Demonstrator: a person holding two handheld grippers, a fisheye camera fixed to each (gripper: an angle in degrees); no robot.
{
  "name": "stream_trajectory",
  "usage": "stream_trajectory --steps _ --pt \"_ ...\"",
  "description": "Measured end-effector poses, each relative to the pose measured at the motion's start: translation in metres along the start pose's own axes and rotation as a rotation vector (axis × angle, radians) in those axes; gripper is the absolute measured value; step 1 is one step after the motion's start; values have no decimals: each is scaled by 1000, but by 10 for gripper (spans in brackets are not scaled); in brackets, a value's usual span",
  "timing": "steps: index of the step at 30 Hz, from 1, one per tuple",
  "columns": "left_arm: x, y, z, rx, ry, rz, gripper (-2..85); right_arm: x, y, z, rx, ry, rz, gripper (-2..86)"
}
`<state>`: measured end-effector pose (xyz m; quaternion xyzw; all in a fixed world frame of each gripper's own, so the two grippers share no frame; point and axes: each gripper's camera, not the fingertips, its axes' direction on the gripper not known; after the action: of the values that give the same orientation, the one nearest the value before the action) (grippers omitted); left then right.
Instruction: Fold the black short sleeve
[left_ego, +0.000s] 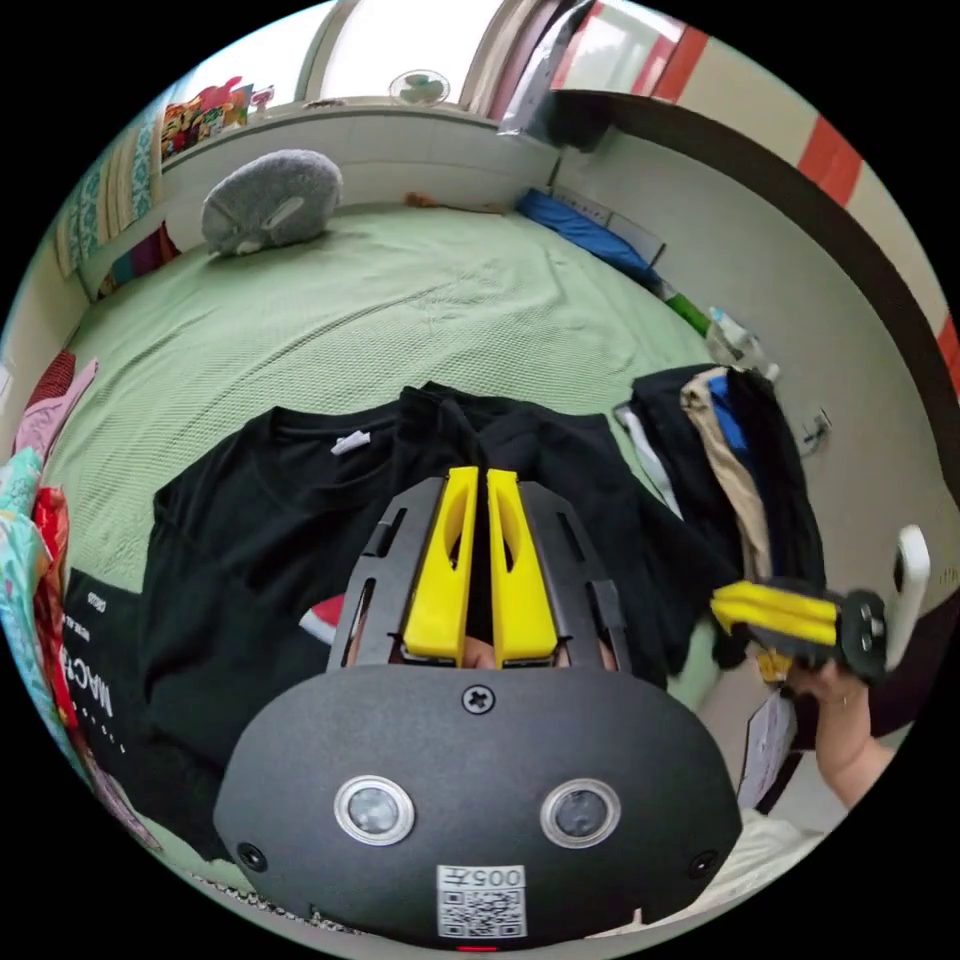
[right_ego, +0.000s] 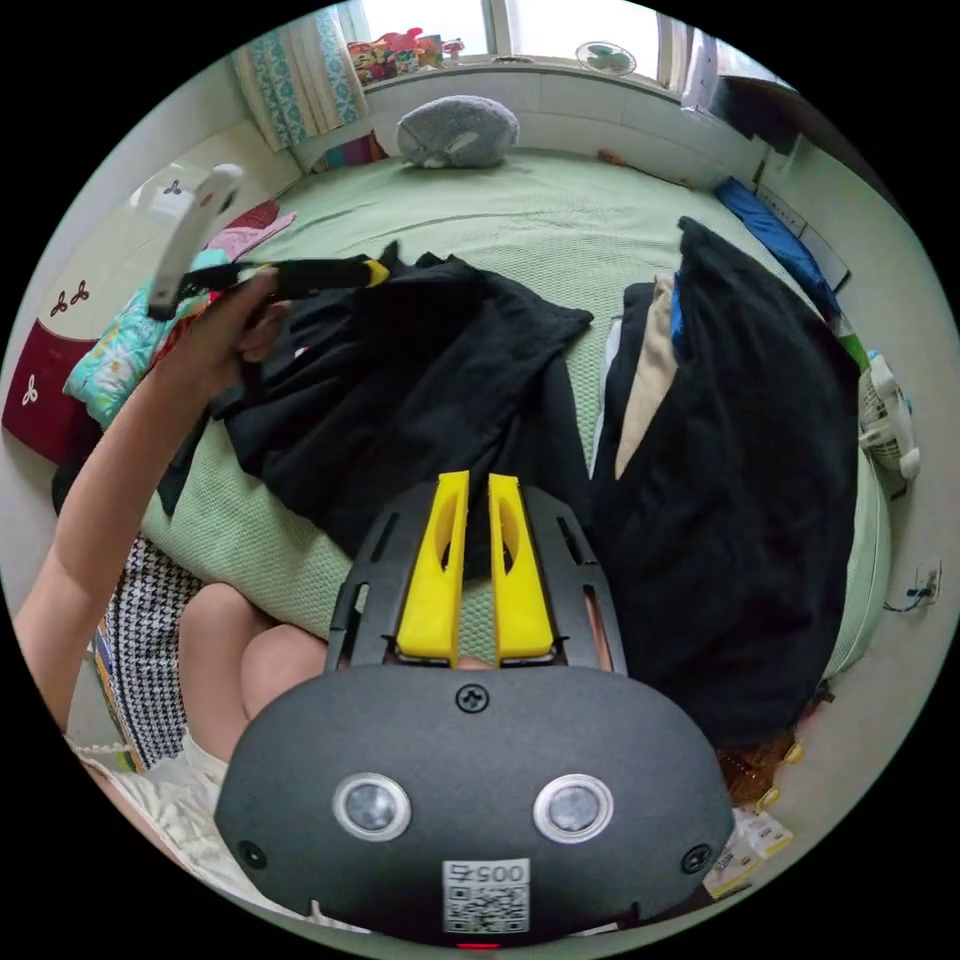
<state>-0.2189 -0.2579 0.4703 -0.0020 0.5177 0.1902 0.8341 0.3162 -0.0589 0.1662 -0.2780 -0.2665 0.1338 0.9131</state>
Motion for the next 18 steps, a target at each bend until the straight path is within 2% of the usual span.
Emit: stream_trajectory --steps 5,10,12,14,18 --pt "19 112 -114 36 91 119 20 6 18 -36 43 -35 71 28" --pt "18 226 -196 -17 61 130 16 -11 44 -57 57 -19 38 25" --pt "4 266 -214 -41 10 73 15 -16 54 -61 54 -19 34 25" --pt "-30 315 -229 -51 -34 -74 15 -21 66 -63 39 -6 32 26" --pt "-77 378 -238 -30 -12 -277 12 -19 82 -56 4 31 51 34"
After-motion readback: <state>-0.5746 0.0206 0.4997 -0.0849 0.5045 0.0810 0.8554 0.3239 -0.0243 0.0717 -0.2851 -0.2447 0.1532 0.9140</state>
